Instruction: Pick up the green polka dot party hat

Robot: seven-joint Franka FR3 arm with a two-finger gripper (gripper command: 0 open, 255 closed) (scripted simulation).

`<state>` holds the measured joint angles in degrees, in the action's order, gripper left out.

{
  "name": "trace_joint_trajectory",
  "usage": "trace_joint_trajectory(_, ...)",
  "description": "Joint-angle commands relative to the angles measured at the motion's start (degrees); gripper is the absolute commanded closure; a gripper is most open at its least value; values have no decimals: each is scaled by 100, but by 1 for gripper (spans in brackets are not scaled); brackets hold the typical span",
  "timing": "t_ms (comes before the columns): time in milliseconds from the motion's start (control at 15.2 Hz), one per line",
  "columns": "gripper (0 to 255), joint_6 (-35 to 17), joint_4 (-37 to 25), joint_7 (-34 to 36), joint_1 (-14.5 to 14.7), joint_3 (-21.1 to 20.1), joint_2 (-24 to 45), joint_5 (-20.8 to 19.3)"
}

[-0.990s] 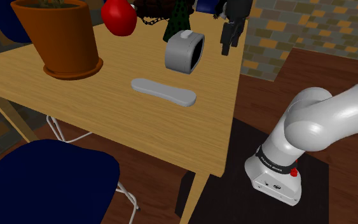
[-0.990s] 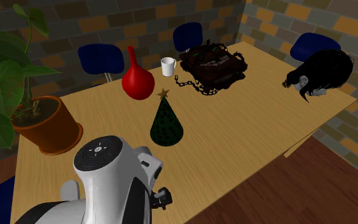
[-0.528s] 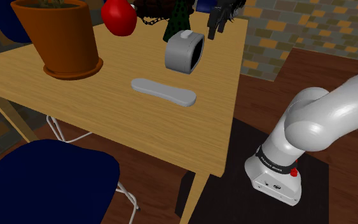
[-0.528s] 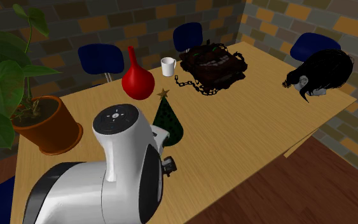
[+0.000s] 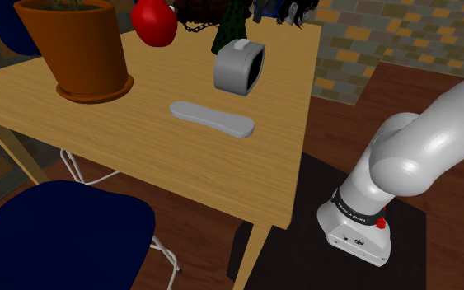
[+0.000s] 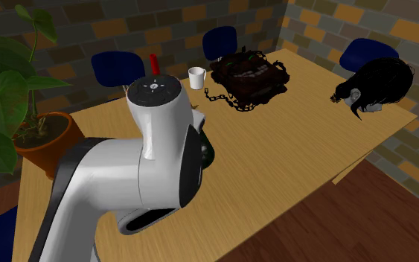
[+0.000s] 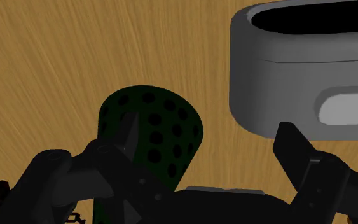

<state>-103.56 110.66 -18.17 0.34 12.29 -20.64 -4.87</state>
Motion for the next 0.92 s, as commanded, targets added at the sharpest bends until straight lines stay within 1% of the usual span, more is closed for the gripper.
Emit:
trace_joint_trajectory(0,0,-163,-353,-158,30,99,293,117)
trace_joint_trajectory(462,0,-335,-1890,-748,68,431,1305,704)
trace_joint_trajectory(660,0,-300,-2678,-1010,30,567,1791,1050)
trace_joint_trajectory(858,0,-177,-3591,-1264,-74,689,2338,1463)
